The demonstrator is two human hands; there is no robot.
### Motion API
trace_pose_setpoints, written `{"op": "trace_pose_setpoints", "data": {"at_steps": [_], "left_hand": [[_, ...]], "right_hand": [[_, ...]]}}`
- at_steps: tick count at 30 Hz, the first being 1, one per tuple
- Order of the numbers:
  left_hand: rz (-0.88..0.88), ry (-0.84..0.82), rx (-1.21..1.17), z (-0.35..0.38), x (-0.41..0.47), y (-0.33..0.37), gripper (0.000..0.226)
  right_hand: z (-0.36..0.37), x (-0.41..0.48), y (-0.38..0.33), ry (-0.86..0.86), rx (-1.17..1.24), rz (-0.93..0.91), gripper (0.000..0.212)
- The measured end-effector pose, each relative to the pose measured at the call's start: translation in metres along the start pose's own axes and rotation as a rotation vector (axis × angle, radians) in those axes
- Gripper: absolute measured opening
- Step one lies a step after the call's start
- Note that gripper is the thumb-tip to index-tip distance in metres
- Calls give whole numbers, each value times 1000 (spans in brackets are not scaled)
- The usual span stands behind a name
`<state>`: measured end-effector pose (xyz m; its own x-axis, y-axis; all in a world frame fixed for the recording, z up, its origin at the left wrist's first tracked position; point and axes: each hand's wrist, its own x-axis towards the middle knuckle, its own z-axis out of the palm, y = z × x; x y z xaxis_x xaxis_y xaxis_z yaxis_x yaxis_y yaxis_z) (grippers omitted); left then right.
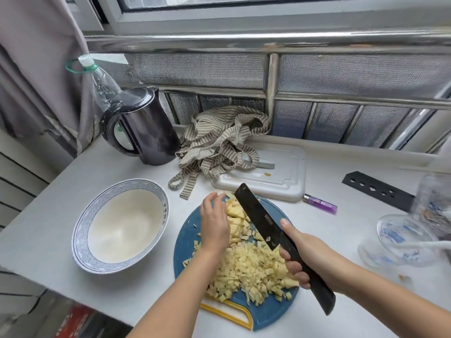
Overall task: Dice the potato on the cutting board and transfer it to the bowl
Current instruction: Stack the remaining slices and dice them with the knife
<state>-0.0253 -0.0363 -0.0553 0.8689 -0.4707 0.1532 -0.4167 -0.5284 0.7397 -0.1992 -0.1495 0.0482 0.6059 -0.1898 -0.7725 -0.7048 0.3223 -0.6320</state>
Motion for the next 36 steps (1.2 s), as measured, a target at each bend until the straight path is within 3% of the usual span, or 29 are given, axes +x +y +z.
{"op": "trace_pose_setpoints", "data": {"at_steps": [2,5,9,13,16,20,24,27,28,30,32,34,36], "left_hand": [[14,28,-22,-8,5,5,26],[11,61,-63,-22,12,24,47],[46,-29,-68,-28,8,43,65],[296,-130,29,-16,-17,52,55],[436,-89,120,-8,-28,49,44],[280,-125,204,-9,-29,33,30],[94,-176,233,-17,-23,19,13],[127,-170,122,-26,-19,25,7],[187,-163,115,-28,-19,28,15],[363,-166,150,-29,-20,34,47],[522,-193,199,-32,-19,40,75],[648,-304,256,-37,-17,48,85],[751,-493,343,-41,-18,57,87]], "right_hand": [[-1,-1,1,14,27,-1,59],[-3,0,0,22,68,4,60],[-5,2,-4,28,108,-20,60],[0,1,-9,30,177,-57,62],[7,0,-13,10,241,-86,62],[8,-5,-14,-23,304,-105,61],[0,-5,-8,22,178,-118,58],[-6,-5,-5,84,67,-118,56],[-8,-6,-5,97,43,-116,56],[-11,-7,-4,154,-125,-158,53],[-15,-8,-2,309,-607,-267,42],[-17,-5,2,465,-1160,-352,24],[-17,-4,2,521,-1393,-399,11]]}}
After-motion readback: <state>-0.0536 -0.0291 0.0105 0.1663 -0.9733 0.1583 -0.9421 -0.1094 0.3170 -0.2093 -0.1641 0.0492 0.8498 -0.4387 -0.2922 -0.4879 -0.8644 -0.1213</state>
